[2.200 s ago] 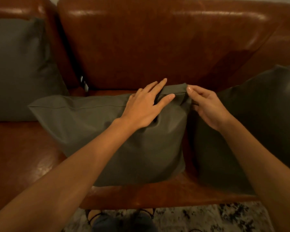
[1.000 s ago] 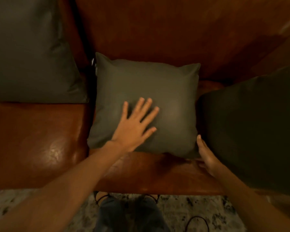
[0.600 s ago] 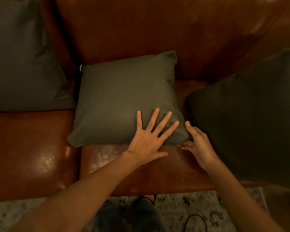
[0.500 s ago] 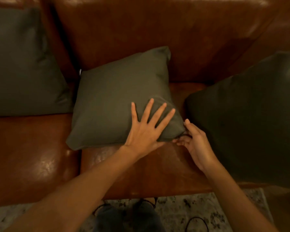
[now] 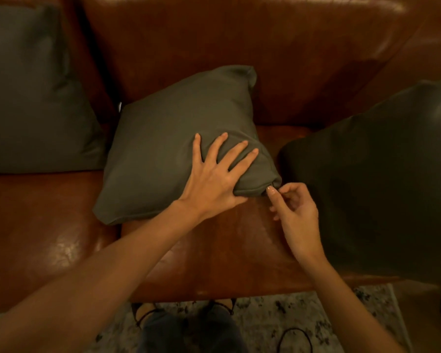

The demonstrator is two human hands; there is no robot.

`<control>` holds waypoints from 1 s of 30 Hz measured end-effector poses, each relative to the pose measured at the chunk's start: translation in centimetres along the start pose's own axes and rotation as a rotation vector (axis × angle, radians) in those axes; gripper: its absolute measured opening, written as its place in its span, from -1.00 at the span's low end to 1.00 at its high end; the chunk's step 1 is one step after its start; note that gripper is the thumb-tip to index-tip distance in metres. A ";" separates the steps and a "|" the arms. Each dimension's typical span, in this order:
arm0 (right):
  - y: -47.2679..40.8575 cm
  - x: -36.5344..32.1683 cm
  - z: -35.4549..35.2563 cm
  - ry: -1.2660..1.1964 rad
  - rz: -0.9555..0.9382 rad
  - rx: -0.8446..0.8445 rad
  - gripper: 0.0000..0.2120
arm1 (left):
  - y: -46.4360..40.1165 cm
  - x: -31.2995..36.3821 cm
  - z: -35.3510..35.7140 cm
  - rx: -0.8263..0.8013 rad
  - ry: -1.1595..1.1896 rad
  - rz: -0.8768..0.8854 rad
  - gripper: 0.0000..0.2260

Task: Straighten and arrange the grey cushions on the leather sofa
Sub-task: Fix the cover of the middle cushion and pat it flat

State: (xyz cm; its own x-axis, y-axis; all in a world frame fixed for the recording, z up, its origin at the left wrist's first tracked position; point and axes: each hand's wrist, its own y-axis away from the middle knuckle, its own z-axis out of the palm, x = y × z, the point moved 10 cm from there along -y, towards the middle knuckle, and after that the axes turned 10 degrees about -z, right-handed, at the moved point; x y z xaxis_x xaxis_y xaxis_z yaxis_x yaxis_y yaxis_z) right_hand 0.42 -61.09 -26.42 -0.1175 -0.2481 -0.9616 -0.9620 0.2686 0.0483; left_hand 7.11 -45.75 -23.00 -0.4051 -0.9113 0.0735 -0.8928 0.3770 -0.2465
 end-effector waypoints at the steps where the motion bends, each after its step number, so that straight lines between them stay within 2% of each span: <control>1: 0.0 -0.5 0.0 0.115 -0.062 -0.020 -0.85 | -0.1 0.0 0.0 -0.006 -0.006 0.000 -0.31; 3: 0.2 -1.8 0.0 0.286 -0.200 -0.032 -0.86 | -0.2 0.1 0.1 -0.020 -0.014 -0.001 -0.30; 5: 0.2 -3.0 0.1 0.380 -0.318 -0.017 -0.92 | -0.2 0.1 0.1 -0.028 -0.018 -0.001 -0.29; 7: 0.4 -3.2 0.4 0.437 -0.391 -0.016 -0.89 | -0.2 0.1 0.2 -0.032 -0.020 -0.005 -0.30; 12: 0.8 -2.2 0.8 0.438 -0.410 -0.031 -0.76 | -0.3 0.6 0.6 -0.055 -0.026 -0.003 -0.29; 15: 0.7 -2.4 0.3 0.439 -0.473 0.052 -0.84 | -0.4 1.1 0.8 -0.062 -0.052 0.032 -0.28; 18: 0.8 -2.8 0.0 0.445 -0.522 0.066 -0.90 | -0.8 1.3 1.0 -0.090 -0.089 0.070 -0.24; 22: 1.5 -2.0 -1.3 0.473 -0.453 0.007 -0.94 | -1.3 1.6 2.0 -0.172 -0.169 0.103 -0.17; 25: 2.2 -0.6 -2.2 0.488 -0.338 -0.070 -0.86 | -1.5 2.3 3.2 -0.224 -0.207 0.112 -0.11; 30: 3.1 1.1 -2.3 0.472 -0.216 -0.107 -0.88 | -1.1 2.7 4.2 -0.266 -0.212 0.087 -0.04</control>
State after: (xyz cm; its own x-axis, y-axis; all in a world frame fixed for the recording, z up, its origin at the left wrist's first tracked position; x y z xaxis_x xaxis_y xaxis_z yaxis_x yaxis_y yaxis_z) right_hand -3.28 -62.65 -26.74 0.0120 -0.6857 -0.7277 -0.9935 0.0743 -0.0863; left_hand 7.83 -49.30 -26.58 -0.4569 -0.8775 -0.1455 -0.8881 0.4592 0.0192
